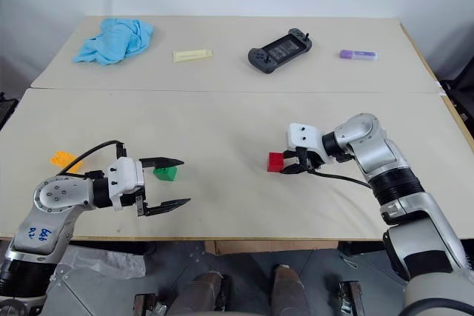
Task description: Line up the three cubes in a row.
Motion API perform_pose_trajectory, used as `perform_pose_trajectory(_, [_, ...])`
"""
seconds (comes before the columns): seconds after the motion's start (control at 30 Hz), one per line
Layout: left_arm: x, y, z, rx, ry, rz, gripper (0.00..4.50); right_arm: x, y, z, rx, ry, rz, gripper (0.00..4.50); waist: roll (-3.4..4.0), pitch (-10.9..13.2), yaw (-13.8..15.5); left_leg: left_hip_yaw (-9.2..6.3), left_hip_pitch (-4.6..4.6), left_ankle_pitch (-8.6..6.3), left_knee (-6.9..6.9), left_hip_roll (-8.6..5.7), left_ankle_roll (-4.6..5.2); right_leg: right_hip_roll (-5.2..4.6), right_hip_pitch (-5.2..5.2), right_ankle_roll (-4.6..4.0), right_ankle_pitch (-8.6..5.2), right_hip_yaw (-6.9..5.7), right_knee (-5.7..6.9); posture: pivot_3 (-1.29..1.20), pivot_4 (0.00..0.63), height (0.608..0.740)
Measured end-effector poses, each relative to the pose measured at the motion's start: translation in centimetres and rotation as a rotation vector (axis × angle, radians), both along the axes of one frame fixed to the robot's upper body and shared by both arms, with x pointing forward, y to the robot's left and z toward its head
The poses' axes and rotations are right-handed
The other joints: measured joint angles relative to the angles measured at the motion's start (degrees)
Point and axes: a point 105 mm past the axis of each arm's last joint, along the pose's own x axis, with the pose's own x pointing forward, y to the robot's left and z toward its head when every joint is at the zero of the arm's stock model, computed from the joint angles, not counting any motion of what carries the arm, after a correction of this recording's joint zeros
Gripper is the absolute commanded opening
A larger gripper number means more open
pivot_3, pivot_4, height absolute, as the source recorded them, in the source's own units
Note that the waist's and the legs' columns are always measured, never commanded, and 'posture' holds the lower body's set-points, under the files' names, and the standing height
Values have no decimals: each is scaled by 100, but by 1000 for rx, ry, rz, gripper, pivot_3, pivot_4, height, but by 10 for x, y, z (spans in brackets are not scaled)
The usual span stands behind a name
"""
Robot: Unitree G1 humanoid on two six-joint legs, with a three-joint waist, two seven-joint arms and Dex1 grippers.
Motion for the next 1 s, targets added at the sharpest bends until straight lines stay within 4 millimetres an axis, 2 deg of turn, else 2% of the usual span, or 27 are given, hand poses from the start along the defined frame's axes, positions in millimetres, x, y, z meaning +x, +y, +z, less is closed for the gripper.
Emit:
perform_pose_trajectory(0.27, [-3, 0, -4, -16, 3, 12, 4500, 6, -1, 2, 14, -41, -5, 4459, 1, 1, -12, 2, -1, 0, -2, 1, -1, 2, -4, 0, 0, -3, 4, 0, 150, 740])
perform_pose_trajectory(0.37, [-4, 8, 2, -31, -29, 41, 4500, -2, -14, 10, 59, -110, -7, 4459, 1, 1, 26, -10, -6, -1, -2, 3, -3, 0, -4, -1, -1, -3, 1, 0, 150, 740])
perform_pose_trajectory(0.47, [-4, 34, 15, -55, -67, 135, 4500, -13, -31, 19, 155, -148, -26, 4459, 1, 1, 23, -10, -11, -2, -2, 1, -2, -1, -4, -1, -1, -3, -4, 0, 150, 740])
perform_pose_trajectory(0.57, [-8, 62, 23, -103, -100, 247, 4500, -20, -35, 29, 280, -182, -45, 4459, 3, 2, -20, -3, -5, -2, -3, 4, -2, 0, -3, -1, -1, -4, -1, 0, 150, 740])
perform_pose_trajectory(0.7, [-33, 113, -5, -112, -3, 451, 4500, -45, -21, 43, 557, -206, 56, 4459, 5, 3, -133, 0, 6, -7, -18, 19, -12, 9, 3, -8, -5, 0, -4, 0, 150, 740])
perform_pose_trajectory(0.77, [-48, 127, -18, -123, 39, 527, 4500, -53, -15, 43, 611, -212, 86, 4459, 6, 4, -122, -1, 5, -8, -13, 18, -10, 5, 5, -8, -5, 1, -3, 0, 150, 740])
perform_pose_trajectory(0.87, [-68, 151, -31, -174, 69, 680, 4500, -70, 5, 48, 699, -232, 165, 4459, 5, 4, -109, -3, 9, -11, -8, 18, -9, 3, 8, -9, -5, 2, -6, 0, 150, 740])
perform_pose_trajectory(1.0, [-88, 172, -54, -210, 129, 812, 4500, -85, 21, 37, 743, -197, 204, 4459, 5, 4, -11, 0, 12, -14, -5, 13, -3, -2, 11, -10, -6, 6, -17, 0, 150, 740])
